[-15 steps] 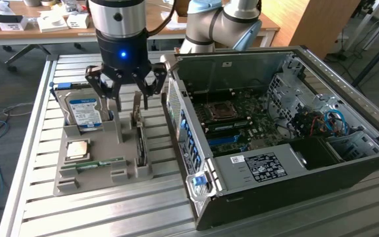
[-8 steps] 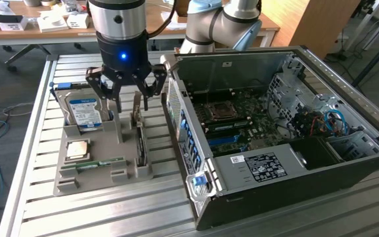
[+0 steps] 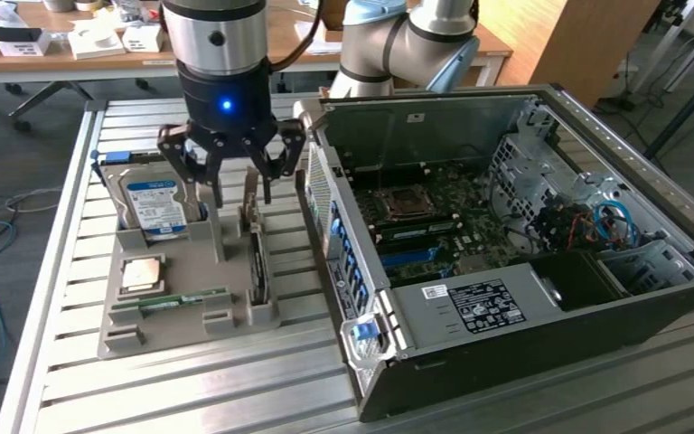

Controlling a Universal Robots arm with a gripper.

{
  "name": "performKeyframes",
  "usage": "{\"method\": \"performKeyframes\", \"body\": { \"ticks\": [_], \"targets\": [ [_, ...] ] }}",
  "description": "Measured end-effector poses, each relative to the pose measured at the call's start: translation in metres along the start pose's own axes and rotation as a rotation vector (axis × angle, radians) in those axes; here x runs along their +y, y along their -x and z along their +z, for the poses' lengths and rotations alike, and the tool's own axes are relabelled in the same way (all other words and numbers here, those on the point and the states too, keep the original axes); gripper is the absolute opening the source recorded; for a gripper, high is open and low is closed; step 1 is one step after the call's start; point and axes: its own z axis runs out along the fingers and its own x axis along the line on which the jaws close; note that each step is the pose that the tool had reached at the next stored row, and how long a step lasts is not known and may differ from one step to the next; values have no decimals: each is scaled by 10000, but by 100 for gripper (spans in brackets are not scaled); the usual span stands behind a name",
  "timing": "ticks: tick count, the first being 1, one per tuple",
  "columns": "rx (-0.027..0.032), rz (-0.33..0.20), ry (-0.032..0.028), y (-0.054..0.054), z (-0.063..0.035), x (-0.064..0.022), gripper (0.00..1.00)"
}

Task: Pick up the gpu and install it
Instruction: 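Pick up the gpu and move the gpu toward the slot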

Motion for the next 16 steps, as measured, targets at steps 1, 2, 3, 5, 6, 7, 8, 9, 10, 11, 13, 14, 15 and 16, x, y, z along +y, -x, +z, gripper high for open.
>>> {"method": "performKeyframes", "body": {
  "ticks": [1,2,3,5,6,7,8,9,10,11,13,14,15,16],
  "targets": [
    [-1,0,1,0,8,0,59],
    [-1,0,1,0,16,-1,59],
    [0,0,0,-1,23,-1,59],
    [0,0,0,-1,40,-2,59],
    [-1,0,1,-1,49,-2,59],
    [0,0,0,-1,57,-3,59],
    [0,0,0,-1,66,-3,59],
    [0,0,0,-2,75,-4,59],
    [1,0,0,-2,84,-4,59],
    [0,0,-1,-2,93,-4,59],
    [0,0,-1,-2,112,-5,59],
    [0,0,0,-3,120,-6,59],
    [0,0,0,-3,129,-6,59],
    [0,0,0,-3,138,-6,59]
  ]
}}
